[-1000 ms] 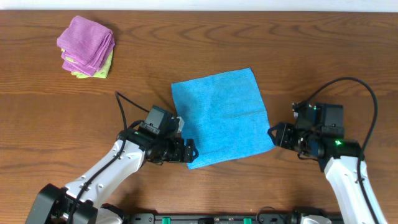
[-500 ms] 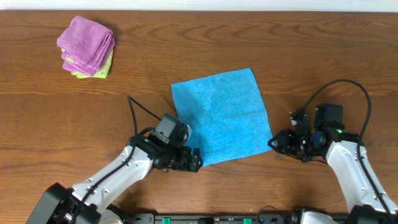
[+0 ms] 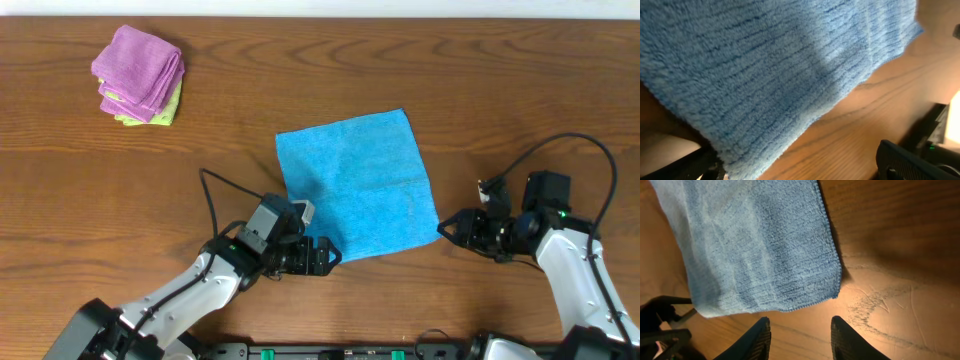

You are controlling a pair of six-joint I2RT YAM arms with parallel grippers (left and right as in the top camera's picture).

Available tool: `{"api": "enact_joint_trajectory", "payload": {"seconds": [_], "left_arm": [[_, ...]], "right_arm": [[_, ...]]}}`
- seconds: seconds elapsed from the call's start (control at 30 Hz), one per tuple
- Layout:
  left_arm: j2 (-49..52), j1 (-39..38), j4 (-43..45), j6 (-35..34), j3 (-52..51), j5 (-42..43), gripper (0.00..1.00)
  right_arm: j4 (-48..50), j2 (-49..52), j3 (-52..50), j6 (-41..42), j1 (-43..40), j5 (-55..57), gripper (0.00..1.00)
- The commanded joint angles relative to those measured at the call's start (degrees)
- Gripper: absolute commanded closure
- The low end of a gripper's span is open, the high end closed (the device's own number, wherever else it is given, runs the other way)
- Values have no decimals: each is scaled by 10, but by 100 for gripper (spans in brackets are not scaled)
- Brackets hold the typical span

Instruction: Fold the cloth

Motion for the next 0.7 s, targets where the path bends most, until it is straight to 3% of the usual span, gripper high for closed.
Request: {"api": "enact_joint_trajectory", "payload": {"seconds": [0.0, 0.17, 0.37, 0.47, 0.67], "left_arm": [[15, -2, -5, -45, -42, 15, 5], [15, -2, -27, -59, -43, 65, 1], [15, -2, -59, -62, -44, 67, 0], [15, -3, -59, -81, -44, 63, 10], [15, -3, -59, -95, -44, 34, 12]], "right_arm": [[6, 17, 2, -16, -3, -16, 60], [9, 57, 2, -16, -3, -16, 60], [28, 84, 2, -16, -3, -16, 60], [37, 84, 2, -16, -3, -16, 60], [51, 87, 2, -1, -4, 25, 58]]}}
